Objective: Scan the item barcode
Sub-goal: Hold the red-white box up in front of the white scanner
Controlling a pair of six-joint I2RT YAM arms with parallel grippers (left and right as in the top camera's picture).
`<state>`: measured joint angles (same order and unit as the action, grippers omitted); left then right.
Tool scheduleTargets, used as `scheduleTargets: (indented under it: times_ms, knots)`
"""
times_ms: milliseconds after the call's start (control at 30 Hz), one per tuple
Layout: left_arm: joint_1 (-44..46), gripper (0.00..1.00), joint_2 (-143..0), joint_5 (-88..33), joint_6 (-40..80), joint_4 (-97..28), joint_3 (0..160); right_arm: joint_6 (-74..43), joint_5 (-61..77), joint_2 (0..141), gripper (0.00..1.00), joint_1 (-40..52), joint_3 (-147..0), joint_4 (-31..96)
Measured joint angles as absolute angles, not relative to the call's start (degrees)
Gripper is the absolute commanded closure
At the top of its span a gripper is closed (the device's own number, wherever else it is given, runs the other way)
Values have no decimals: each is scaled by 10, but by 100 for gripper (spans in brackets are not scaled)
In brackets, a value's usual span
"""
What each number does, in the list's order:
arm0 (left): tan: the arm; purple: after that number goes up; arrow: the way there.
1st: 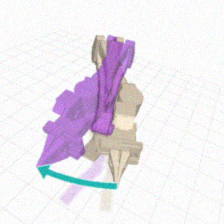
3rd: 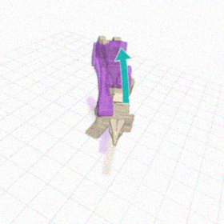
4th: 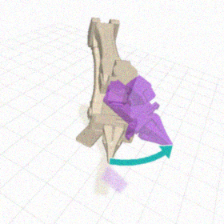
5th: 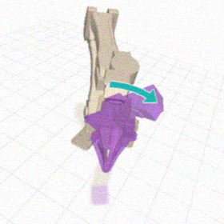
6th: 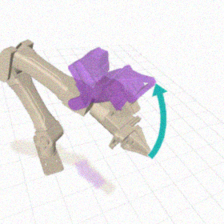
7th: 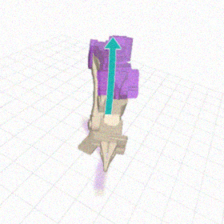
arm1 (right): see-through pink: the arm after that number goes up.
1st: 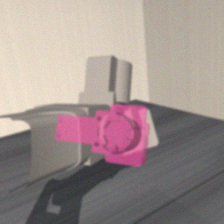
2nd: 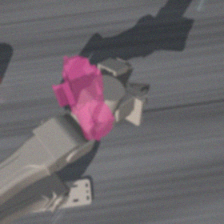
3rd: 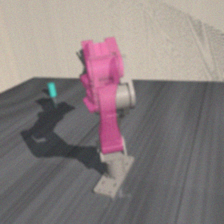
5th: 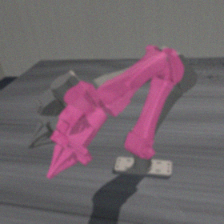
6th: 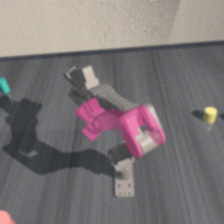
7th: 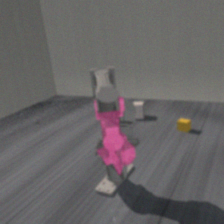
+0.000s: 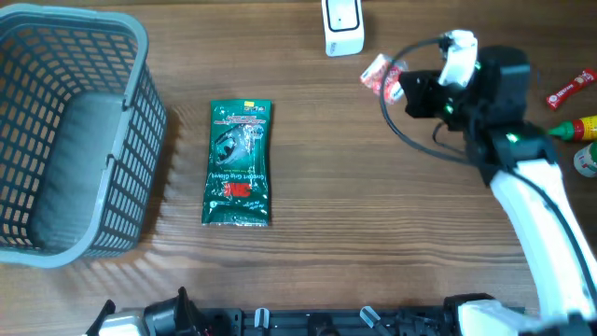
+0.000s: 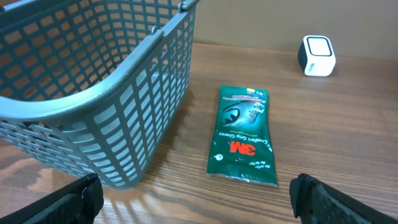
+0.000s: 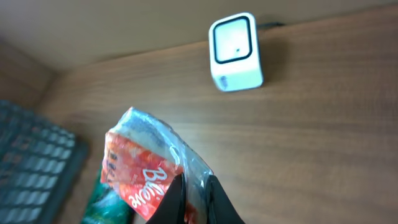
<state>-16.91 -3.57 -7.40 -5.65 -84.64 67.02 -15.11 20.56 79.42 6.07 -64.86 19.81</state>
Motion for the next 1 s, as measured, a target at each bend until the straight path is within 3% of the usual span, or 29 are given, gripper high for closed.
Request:
scheduleTargets:
  times_ms: [100, 233, 367, 600, 800, 1000]
  knots:
    - [-169, 0, -36, -74, -57, -847, 670, -137, 202, 879, 95, 61, -648, 69]
    - [-169, 0, -36, -74, -57, -846, 671, -124, 158, 1013, 95, 67, -649, -195]
    - [-169, 0, -36, -74, -57, -846, 670, -120, 123, 1117, 95, 77, -656, -339]
    - [-169, 0, -36, -74, -57, -847, 670, -87, 73, 1264, 95, 115, -766, -374]
    - [-169, 0, -36, -74, -57, -846, 670, -3, -12, 1312, 95, 150, -871, -367]
    - [-169, 0, -36, -74, -57, -846, 670, 19, -58, 1344, 96, 149, -875, -364]
